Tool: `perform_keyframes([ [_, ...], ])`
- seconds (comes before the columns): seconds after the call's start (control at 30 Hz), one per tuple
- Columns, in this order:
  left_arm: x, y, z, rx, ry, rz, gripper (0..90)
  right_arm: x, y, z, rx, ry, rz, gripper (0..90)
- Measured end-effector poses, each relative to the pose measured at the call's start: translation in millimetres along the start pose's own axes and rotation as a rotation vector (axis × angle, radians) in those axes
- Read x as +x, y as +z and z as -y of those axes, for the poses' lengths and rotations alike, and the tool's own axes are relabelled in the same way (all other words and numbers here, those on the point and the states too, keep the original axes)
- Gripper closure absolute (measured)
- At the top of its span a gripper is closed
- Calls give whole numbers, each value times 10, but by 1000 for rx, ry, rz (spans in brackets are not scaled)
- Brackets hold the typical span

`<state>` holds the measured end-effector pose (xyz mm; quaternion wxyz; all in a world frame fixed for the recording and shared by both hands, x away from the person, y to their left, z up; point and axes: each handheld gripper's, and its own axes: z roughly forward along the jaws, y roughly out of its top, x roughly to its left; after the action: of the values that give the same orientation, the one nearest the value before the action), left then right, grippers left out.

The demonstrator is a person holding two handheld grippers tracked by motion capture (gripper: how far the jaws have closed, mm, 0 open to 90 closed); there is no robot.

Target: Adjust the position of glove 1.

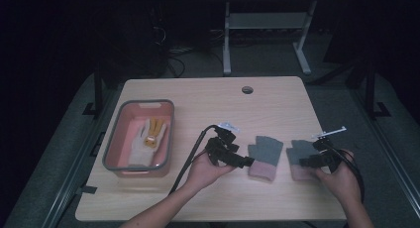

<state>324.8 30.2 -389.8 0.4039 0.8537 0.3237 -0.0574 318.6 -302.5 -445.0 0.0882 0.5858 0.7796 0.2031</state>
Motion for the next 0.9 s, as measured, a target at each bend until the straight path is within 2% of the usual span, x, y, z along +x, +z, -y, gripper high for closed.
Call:
perform_keyframes([
  [0.07,-9,16,21,-3,-1,-1,228,48,19,-15,8,-13,30,543],
  [0.23,-22,14,45,-5,0,-6,232,58,26,-20,9,-11,37,587],
  [0.5,-12,-8,49,-2,1,-13,233,109,29,-41,21,4,47,773],
  [0.9,73,-40,52,-16,-13,-19,233,88,-17,-93,31,72,22,830],
])
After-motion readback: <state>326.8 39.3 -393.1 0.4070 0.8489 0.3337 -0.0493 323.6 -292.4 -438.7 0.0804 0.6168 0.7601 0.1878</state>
